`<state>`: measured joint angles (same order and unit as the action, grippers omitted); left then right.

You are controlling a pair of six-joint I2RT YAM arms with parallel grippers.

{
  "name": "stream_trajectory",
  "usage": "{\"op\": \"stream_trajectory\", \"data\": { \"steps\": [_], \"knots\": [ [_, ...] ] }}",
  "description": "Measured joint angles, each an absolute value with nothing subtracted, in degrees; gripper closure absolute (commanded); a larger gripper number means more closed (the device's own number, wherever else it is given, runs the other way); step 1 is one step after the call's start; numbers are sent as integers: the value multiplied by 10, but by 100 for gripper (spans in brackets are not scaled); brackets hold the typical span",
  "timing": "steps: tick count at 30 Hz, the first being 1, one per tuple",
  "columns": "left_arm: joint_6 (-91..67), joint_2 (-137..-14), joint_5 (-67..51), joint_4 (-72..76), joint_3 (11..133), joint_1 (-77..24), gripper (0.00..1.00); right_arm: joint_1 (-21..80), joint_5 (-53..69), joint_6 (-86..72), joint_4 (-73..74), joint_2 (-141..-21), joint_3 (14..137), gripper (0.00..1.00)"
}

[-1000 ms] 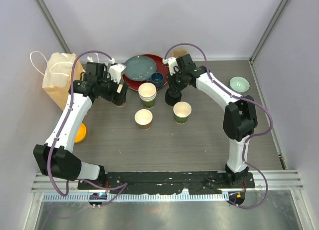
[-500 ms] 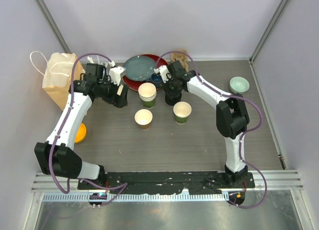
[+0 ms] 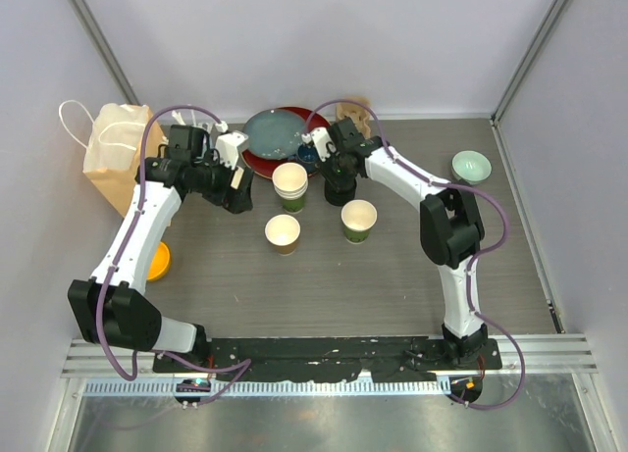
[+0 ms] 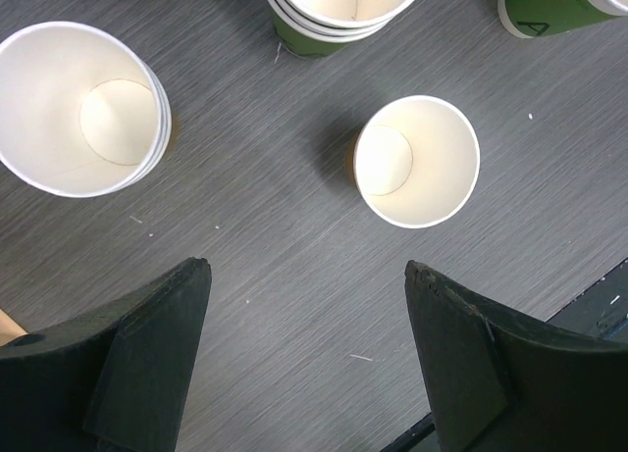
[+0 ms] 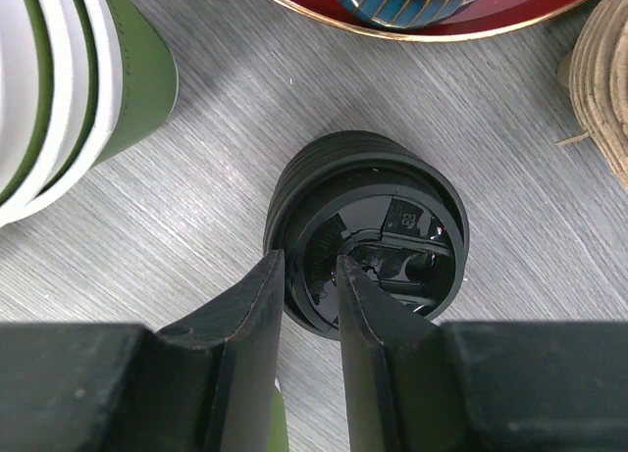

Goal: Pack the takeout coffee

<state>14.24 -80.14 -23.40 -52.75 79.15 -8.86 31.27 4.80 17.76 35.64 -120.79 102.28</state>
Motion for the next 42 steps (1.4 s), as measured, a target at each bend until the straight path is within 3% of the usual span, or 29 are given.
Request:
{"op": "stream_trajectory", "data": {
  "steps": [20, 27, 37, 42],
  "knots": [
    [157, -806, -249, -541, 793, -89, 16, 337, -12, 207, 322, -1214, 1006, 70],
    [162, -806, -254, -547, 793, -89, 16, 336, -19, 213, 319, -1214, 1005, 99],
    [169, -806, -258, -550, 795, -89, 16, 336, -19, 209, 318, -1211, 1004, 99],
    [169, -806, -258, -551, 796, -89, 16, 332, -16, 188, 318, -1195, 1003, 72]
  ]
}}
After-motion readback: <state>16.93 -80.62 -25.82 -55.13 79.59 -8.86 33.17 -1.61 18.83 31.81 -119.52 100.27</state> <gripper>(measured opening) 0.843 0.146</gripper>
